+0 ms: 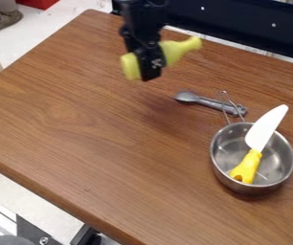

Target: Moved the yellow bottle in to the silver pot

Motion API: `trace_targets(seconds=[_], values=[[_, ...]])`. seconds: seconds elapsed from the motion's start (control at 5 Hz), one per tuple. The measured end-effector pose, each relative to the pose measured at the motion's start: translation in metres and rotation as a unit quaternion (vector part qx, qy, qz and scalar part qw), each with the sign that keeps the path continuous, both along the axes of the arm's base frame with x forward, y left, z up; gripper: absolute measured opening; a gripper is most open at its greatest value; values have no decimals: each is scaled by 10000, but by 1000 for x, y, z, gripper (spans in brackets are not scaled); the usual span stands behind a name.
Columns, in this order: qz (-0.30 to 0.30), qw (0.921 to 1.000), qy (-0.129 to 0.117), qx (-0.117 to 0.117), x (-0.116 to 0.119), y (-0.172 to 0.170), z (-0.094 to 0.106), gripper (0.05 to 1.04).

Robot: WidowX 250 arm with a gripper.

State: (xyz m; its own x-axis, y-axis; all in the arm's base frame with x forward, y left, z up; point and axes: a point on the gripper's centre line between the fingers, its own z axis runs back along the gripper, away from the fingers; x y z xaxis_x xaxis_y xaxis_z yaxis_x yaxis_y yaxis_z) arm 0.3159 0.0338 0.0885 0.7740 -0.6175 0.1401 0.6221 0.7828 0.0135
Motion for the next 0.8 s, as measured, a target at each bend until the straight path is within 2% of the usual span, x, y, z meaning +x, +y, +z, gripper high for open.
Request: trace_targets(seconds=[0.2,0.4,0.6,0.8], values=[[-907,9956,-21,239,-8,-27,-2,636],[-1653,9859,114,251,-18,-54,-10,635],[-1906,9815,89,178,-26,-70,-14,635],[-2345,9720,127,32,-33,-89,-11,636]])
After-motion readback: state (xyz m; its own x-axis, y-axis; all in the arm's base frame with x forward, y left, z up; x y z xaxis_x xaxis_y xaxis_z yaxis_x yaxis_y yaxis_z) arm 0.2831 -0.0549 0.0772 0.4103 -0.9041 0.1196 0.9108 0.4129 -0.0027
